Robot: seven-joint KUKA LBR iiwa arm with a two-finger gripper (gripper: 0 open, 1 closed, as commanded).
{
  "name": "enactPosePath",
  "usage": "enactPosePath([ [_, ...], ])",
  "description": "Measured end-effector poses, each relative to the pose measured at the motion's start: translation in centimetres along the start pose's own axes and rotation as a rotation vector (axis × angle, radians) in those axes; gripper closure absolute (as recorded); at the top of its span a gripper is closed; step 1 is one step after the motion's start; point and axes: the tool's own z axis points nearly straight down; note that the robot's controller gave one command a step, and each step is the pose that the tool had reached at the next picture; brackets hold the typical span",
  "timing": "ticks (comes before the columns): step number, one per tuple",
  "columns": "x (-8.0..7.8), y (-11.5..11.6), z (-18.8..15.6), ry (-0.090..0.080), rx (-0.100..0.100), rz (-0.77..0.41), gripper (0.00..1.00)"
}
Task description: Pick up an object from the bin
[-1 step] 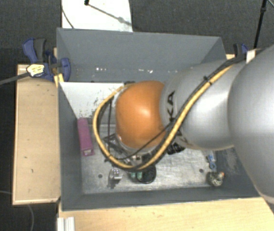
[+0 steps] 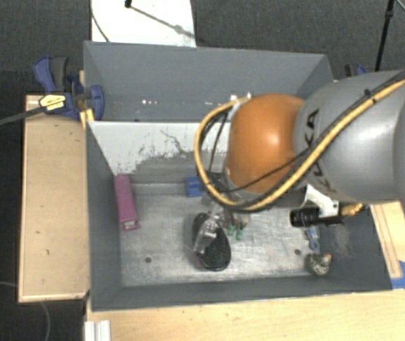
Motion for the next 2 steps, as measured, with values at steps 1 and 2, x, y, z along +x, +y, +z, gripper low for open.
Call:
enactPosePath([
  [1, 0.17, 0.19, 0.07, 0.002, -0.001, -0.001, 1.00],
  [2, 0.17, 0.19, 0.07, 0.002, -0.002, 0.002, 0.00],
])
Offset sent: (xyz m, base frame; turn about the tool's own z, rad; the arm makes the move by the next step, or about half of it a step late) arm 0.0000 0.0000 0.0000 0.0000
